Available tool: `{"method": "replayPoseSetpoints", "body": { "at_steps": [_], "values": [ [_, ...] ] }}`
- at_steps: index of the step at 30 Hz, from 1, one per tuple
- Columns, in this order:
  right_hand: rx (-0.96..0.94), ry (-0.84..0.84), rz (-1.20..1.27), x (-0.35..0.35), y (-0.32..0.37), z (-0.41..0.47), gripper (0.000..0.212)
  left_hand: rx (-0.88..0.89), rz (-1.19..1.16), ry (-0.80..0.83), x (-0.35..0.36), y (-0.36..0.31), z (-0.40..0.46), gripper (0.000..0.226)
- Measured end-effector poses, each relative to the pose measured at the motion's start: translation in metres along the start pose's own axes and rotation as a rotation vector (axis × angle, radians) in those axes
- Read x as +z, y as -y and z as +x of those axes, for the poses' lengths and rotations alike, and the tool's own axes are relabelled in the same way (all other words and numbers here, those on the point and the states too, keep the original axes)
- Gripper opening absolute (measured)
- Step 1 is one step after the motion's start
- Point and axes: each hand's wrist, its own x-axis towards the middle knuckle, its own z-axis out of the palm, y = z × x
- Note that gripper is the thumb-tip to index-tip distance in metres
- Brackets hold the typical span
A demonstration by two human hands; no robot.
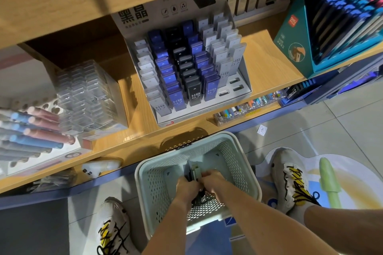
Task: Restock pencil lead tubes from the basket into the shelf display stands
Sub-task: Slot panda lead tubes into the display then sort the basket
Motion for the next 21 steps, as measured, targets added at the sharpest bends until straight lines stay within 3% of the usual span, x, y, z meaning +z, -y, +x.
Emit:
{"method": "replayPoseSetpoints", "body": {
  "at_steps": [4, 9, 15, 21],
  "values": [
    [-0.029, -0.027, 0.089, -0.001, 0.000, -0.001, 0.023, 0.035, -0.078, 0.096, -0.001, -0.006, -0.010, 0.040],
    [-0.076, -0.068, 0.124, -0.004, 0.008, -0.007, 0.010, 0.029, -0.149, 0.166, -0.005, -0.008, -0.023, 0.041],
    [-0.171, -0.023, 0.160, -0.024, 0.026, -0.047, 0.015, -0.008, -0.143, 0.315, -0.026, -0.028, -0.065, 0.034],
    [-0.329, 0.013, 0.241, -0.051, 0.051, -0.146, 0.016, 0.183, -0.032, 0.334, -0.053, -0.066, -0.144, 0.044]
  ]
}}
